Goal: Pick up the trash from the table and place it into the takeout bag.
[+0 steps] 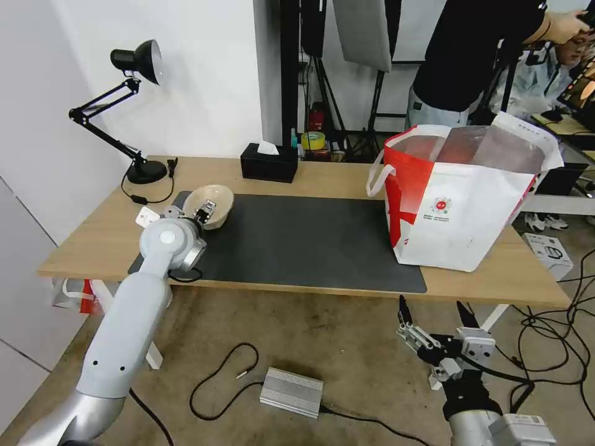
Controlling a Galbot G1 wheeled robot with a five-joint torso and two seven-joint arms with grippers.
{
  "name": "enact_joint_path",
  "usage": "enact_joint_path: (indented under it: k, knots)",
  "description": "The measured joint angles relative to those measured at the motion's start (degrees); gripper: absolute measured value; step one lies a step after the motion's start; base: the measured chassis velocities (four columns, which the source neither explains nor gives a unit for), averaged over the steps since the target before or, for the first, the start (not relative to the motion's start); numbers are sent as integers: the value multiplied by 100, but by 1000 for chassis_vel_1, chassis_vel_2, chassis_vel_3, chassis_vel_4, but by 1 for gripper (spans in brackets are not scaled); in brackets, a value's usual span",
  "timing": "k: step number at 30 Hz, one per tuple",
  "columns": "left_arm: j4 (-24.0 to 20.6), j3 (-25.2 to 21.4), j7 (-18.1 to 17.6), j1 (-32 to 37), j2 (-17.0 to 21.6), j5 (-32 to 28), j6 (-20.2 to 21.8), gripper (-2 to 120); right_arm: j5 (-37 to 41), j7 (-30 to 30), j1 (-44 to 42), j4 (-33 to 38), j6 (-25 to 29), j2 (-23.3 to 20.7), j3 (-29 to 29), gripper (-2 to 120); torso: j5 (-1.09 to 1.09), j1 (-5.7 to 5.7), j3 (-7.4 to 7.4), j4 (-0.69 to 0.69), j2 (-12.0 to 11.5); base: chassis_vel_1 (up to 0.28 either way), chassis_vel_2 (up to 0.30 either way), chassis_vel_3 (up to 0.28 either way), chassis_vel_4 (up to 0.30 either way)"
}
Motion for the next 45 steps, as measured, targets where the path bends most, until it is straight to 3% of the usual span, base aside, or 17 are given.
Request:
enact_joint_path:
  k: [45]
  knots:
    - [664, 80, 303, -435, -317, 219, -106, 100, 0, 0, 0, 0, 0, 0, 0, 100, 0, 0, 0, 0, 0, 0, 0, 0, 0]
